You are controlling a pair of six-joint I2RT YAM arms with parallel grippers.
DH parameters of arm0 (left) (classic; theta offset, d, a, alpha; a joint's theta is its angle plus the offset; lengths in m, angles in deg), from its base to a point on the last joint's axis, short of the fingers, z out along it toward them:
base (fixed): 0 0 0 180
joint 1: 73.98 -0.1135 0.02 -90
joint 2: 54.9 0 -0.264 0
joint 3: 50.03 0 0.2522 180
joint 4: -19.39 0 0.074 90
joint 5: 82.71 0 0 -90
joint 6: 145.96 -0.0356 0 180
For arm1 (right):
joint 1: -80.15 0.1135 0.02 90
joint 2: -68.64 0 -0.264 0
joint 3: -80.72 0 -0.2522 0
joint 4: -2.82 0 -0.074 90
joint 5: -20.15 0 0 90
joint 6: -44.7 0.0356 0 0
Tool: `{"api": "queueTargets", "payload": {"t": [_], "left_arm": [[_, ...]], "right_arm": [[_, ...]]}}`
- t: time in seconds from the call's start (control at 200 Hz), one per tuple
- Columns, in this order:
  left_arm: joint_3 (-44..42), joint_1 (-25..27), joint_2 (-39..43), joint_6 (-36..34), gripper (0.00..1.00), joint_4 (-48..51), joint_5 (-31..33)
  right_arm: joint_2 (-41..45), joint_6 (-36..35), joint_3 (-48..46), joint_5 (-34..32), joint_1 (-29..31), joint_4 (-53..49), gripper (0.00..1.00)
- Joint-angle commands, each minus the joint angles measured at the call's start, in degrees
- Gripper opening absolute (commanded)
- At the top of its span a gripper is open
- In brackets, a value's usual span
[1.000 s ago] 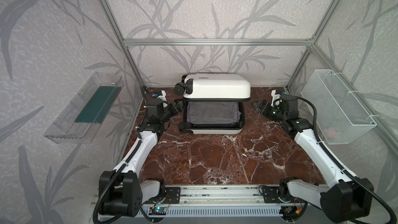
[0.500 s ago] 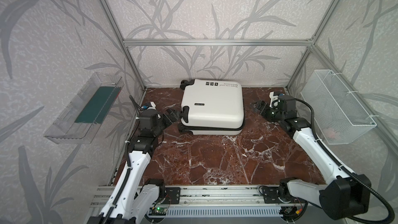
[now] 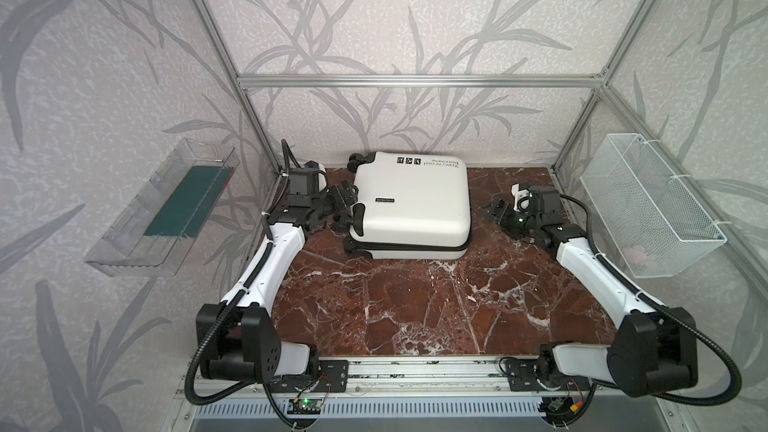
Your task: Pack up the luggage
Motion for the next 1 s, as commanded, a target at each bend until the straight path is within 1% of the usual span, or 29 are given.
{"api": "queueTargets", "payload": {"t": [0.0,0.065,0.12,0.165,0.23,0.29,0.425,0.69,0.995], "left_arm": [[2.6,-0.2,-2.0,-2.1,0.99,1.0,-2.9],[3.1,-0.2,-3.2,-2.4,0.99,0.6,-3.8],[3.3,-0.2,-4.2,-2.8,0.99,0.3,-5.2],[3.4,-0.2,-4.9,-3.1,0.99,0.0,-6.4],[3.2,-0.2,-5.3,-3.3,0.99,-0.4,-7.6],[2.5,-0.2,-5.4,-3.1,0.99,-1.6,-8.5],[1.0,-0.2,-5.6,-2.2,0.99,-4.2,-10.2],[-0.9,-0.2,-6.5,-0.2,0.99,-8.0,-12.5],[-1.3,-0.1,-6.8,0.7,0.99,-9.2,-14.6]], "right_arm": [[-2.7,0.3,-0.5,4.2,-1.5,2.5,0.79],[-4.7,0.8,-0.5,8.4,-2.4,4.1,0.75],[-6.0,2.7,-1.3,11.9,-2.8,8.5,0.74],[-6.8,4.4,-2.2,14.3,-2.8,12.3,0.74],[-7.9,6.4,-2.6,17.1,-2.8,16.2,0.78],[-8.7,8.8,-3.0,18.9,-2.7,19.6,0.79],[-10.5,11.7,-3.3,20.7,-1.9,23.5,0.80],[-12.9,15.6,-3.1,21.1,1.3,29.1,0.80],[-15.8,19.7,-0.4,22.1,3.1,33.3,0.80]]}}
